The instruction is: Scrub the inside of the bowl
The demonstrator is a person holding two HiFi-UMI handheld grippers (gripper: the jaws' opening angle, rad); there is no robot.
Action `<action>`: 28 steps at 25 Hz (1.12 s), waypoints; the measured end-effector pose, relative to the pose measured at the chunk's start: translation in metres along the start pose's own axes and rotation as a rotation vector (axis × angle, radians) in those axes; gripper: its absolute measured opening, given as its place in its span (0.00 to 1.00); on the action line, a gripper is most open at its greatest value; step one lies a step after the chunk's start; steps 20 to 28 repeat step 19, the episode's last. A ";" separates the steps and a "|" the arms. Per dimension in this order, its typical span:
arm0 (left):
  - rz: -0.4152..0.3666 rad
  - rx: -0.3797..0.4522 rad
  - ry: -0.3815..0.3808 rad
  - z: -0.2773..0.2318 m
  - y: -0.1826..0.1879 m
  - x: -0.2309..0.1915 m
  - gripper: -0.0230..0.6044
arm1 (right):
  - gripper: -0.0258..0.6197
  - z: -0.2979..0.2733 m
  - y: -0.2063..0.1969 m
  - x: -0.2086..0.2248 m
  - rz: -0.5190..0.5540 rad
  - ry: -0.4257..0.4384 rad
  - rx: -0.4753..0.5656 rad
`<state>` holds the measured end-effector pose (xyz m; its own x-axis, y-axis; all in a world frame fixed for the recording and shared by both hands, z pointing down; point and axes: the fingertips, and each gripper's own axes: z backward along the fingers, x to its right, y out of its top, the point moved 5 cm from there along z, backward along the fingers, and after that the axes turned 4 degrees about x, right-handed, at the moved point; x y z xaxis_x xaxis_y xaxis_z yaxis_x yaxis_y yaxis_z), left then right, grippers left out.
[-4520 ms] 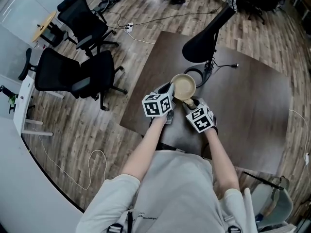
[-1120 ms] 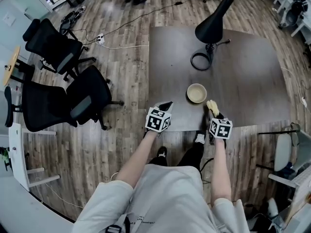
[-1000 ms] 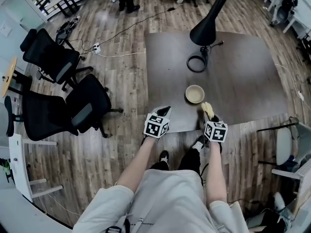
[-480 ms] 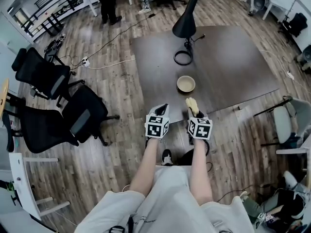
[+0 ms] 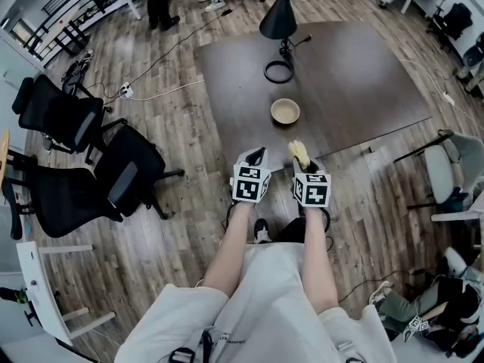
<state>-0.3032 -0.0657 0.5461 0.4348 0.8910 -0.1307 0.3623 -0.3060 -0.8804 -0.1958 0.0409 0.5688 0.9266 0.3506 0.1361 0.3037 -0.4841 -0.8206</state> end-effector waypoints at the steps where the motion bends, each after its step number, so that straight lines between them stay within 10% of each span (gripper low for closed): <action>1: -0.003 -0.003 -0.004 -0.001 -0.002 0.003 0.04 | 0.23 0.002 -0.001 0.001 0.004 -0.002 0.000; 28: -0.007 0.010 -0.001 -0.003 0.001 0.014 0.04 | 0.23 0.013 0.006 0.003 0.036 0.007 0.023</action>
